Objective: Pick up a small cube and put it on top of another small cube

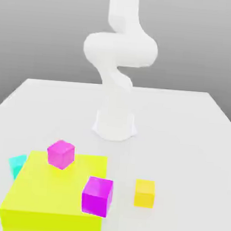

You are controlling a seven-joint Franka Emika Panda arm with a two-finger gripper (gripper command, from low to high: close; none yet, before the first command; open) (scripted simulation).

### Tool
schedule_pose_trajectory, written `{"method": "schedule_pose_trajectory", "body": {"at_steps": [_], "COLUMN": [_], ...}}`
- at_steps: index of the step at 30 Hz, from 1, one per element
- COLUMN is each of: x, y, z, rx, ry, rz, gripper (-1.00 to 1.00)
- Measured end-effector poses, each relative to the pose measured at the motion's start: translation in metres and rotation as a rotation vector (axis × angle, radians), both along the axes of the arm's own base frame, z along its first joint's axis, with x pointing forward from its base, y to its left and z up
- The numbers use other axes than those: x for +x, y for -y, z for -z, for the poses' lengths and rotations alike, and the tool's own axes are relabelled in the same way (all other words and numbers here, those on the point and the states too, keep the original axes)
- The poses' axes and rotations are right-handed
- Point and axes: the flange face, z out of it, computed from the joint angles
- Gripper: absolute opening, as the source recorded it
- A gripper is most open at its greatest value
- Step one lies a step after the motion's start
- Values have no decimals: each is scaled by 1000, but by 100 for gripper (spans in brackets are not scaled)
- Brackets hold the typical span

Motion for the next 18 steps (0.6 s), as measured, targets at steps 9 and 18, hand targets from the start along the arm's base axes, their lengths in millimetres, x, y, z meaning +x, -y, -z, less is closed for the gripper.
{"method": "schedule_pose_trajectory", "body": {"at_steps": [9,18], "x": [63,6], "y": [-40,-74], "z": [224,428], "rx": [-51,20], "ry": [-322,-646], "rz": [57,50], "gripper": [0,0]}}
